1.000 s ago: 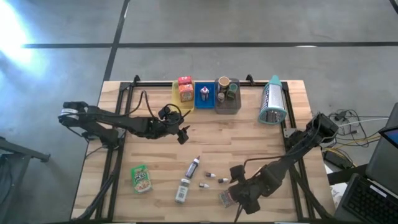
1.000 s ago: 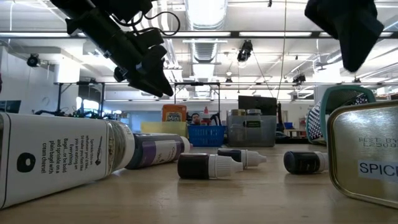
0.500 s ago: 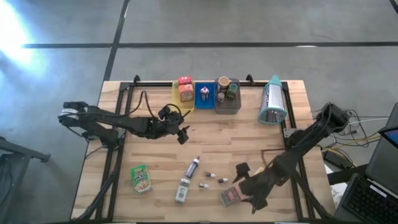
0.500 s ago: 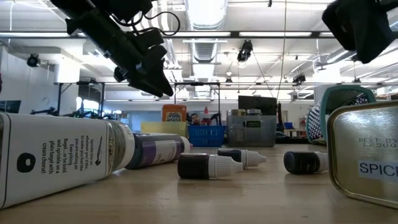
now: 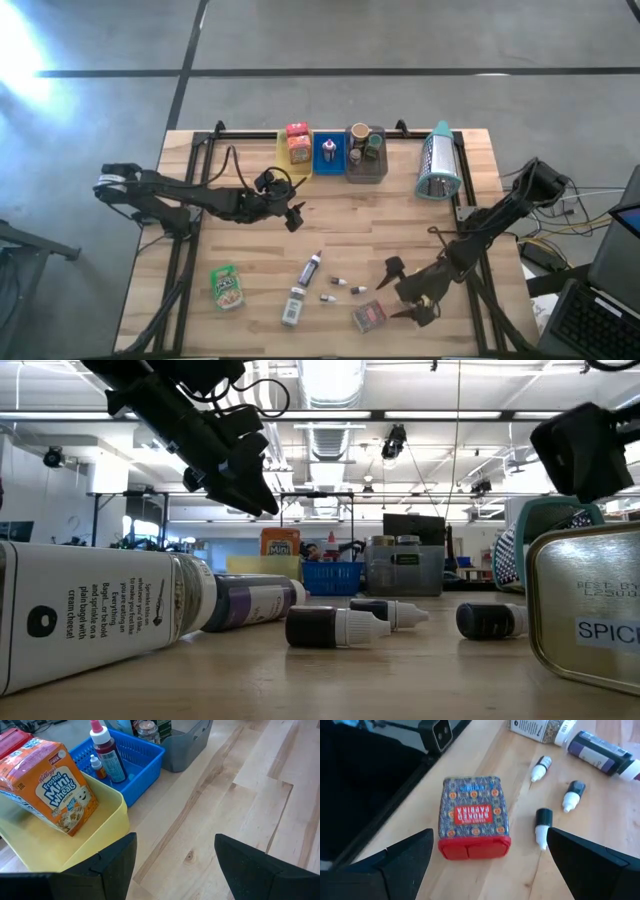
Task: Pick & Place Kitchen Items
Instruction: Put the red seasoning can into the black bin
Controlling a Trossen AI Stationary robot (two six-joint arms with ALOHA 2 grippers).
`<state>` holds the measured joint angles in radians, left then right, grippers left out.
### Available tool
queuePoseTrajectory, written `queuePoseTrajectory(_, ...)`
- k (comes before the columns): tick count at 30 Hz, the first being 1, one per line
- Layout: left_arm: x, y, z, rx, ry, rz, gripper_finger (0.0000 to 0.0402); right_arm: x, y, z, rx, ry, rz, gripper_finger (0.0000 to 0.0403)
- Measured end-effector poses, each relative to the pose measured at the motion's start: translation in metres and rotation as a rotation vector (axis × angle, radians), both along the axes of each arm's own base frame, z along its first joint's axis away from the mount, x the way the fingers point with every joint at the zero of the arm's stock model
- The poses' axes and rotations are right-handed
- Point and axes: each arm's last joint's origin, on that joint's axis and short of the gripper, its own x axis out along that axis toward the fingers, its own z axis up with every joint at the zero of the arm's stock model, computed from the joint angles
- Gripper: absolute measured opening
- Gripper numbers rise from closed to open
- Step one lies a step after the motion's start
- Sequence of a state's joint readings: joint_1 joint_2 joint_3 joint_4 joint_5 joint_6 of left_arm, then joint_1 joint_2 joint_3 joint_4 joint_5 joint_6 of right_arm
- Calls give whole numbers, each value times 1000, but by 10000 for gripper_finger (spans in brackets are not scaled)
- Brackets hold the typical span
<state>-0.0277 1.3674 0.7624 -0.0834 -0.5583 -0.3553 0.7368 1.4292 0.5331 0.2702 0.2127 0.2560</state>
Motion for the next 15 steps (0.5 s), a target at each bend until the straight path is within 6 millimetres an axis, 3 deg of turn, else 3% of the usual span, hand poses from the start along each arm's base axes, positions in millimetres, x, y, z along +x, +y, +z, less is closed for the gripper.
queuePoseTrajectory(15,0,0,0,0,1,0,273,-4,-3,-18,32,7,-11,384)
